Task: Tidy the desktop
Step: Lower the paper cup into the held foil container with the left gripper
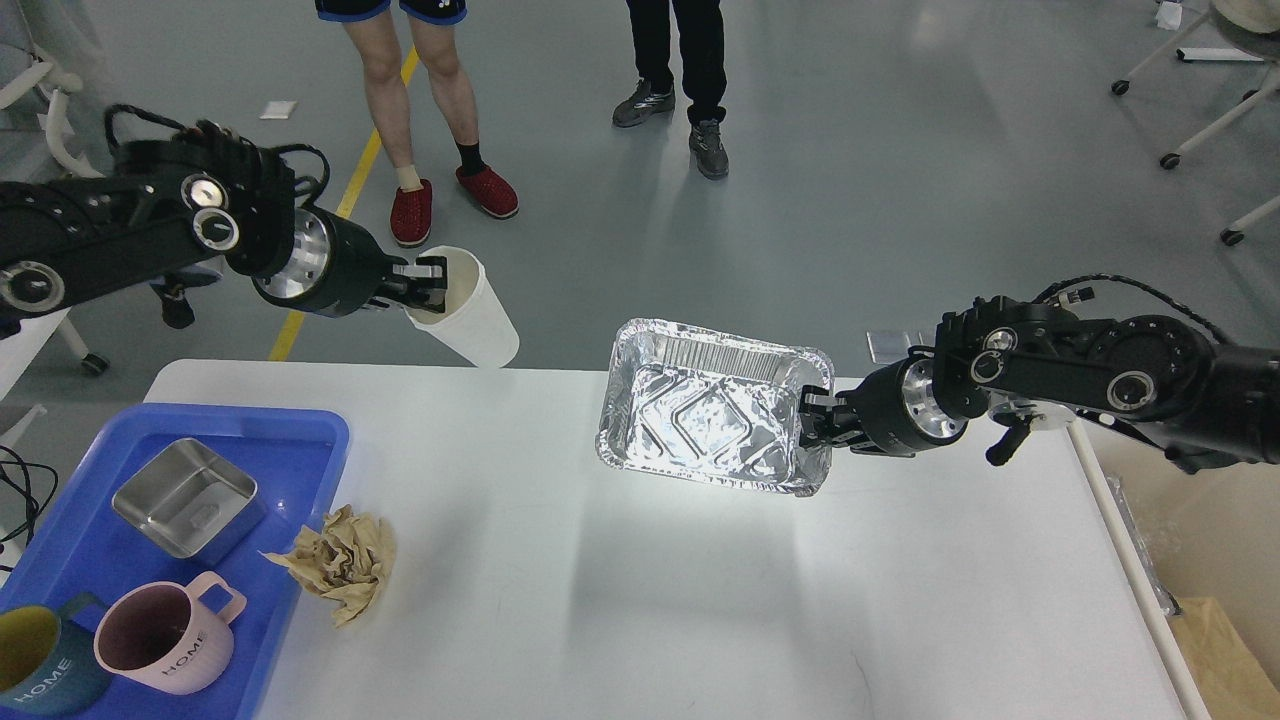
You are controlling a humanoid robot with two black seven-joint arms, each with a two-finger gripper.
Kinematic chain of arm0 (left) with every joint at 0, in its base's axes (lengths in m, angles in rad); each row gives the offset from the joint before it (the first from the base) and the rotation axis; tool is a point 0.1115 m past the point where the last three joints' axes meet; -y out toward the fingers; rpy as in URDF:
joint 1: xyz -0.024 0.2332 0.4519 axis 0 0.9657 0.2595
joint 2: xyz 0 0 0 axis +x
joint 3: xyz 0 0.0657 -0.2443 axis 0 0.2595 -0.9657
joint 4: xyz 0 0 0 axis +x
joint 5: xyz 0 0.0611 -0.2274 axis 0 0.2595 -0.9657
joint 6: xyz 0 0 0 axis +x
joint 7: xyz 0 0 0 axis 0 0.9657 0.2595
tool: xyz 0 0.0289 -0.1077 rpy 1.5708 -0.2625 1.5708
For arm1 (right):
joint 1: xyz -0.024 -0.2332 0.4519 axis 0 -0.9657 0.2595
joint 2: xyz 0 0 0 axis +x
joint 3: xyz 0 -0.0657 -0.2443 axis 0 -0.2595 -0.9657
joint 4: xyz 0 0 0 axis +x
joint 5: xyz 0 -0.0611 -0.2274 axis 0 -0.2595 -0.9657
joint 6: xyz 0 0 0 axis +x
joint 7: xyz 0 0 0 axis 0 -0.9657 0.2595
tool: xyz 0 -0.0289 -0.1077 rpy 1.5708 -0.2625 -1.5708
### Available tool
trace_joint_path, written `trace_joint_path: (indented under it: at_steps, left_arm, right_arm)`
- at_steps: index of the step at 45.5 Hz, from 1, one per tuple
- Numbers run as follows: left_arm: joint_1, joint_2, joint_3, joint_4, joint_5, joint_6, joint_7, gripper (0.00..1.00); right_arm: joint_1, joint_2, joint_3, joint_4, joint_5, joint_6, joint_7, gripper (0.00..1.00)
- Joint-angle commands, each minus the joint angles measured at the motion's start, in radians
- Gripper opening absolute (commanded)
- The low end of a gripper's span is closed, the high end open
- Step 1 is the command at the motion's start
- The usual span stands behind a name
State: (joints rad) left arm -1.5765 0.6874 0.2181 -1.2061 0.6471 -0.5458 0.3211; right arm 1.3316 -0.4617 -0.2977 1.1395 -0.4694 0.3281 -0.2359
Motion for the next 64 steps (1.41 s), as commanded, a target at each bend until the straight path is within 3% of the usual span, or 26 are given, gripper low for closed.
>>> trace_joint_path:
  at_steps: [1,12,23,33,51,64]
  left_arm:
    - [-0.132,0.107,0.001,-0.09,-0.001,-0.069,0.001,0.04]
    - [-0.312,0.202,0.0,-0.121,-0.001,-0.201,0.007,0.05]
    - [-0.307,0.172,-0.003,-0.119,-0.003,-0.189,0.007,0.06]
    - [-0.248,-0.015,-0.003,-0.055,-0.014,-0.111,0.007,0.08]
    - [-0.099,-0.564,-0.016,0.335,-0.038,-0.049,0.007,0.13]
    - [-0.097,-0.732,-0.014,0.373,-0.05,-0.011,0.019,0.13]
  right_arm:
    - [0.001,0.001,0.0,0.0,0.0,0.0,0.001,0.0]
    - [0.001,0.005,0.0,0.0,0.0,-0.001,0.001,0.0]
    - [0.001,0.011,0.0,0.0,0.0,0.0,0.003,0.0]
    - [0.003,0.017,0.0,0.0,0.0,-0.001,0.003,0.0]
    - [0.003,0.018,-0.001,0.002,0.0,-0.001,0.003,0.0]
    - [-0.002,0.023,-0.001,0.002,-0.002,0.0,0.003,0.0]
